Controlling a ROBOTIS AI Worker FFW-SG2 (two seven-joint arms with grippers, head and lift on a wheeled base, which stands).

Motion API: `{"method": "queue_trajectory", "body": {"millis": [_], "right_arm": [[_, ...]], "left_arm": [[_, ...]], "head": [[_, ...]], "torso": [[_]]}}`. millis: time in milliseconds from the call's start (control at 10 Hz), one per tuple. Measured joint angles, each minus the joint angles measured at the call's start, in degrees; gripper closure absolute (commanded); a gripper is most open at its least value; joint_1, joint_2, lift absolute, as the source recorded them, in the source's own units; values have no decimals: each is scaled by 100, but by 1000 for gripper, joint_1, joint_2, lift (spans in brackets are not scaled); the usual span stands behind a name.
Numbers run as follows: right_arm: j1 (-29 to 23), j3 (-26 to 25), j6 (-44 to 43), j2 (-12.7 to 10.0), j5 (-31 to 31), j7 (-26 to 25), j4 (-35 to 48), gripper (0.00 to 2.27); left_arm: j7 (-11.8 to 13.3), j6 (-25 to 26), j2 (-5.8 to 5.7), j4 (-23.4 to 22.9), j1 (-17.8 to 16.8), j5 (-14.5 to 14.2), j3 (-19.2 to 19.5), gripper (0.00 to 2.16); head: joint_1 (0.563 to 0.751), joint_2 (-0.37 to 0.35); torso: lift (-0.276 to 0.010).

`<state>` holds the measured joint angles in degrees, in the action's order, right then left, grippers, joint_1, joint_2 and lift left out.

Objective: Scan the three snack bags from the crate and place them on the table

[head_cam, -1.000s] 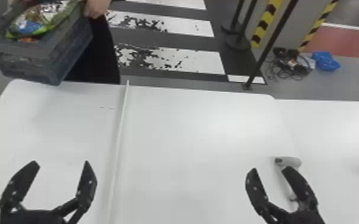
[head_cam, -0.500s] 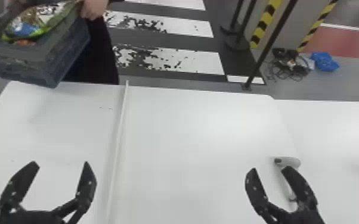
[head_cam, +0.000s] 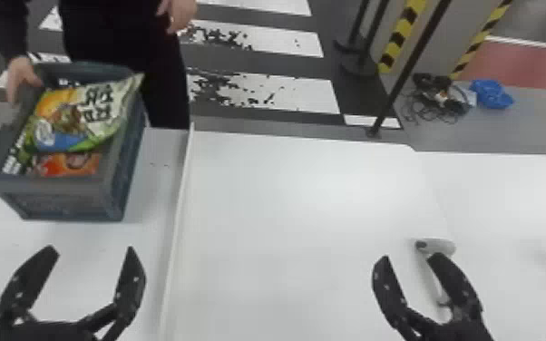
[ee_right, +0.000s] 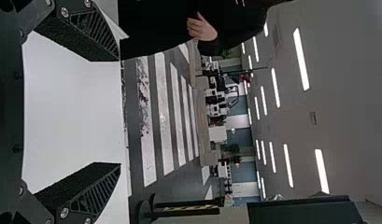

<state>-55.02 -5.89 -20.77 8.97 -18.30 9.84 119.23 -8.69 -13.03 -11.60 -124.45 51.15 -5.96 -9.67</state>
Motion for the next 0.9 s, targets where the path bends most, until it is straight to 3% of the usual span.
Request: {"method": "queue_trajectory", "body": {"millis": [500, 700, 900], "right_arm": [[0, 3, 15, 0, 2, 0, -13, 134], [-12, 13, 3, 0, 2, 0, -7, 134], [-92, 34, -1, 0, 8, 7, 47, 134]], "left_arm": [[40, -27, 2, 62, -42, 1, 9, 90], [77, 132, 16, 194, -355, 21, 25, 90], [-28, 824, 67, 237, -762, 220, 12, 87]], "head": [[695, -173], [695, -167], [695, -156]], "torso": [[-37], [-37], [-37]]}}
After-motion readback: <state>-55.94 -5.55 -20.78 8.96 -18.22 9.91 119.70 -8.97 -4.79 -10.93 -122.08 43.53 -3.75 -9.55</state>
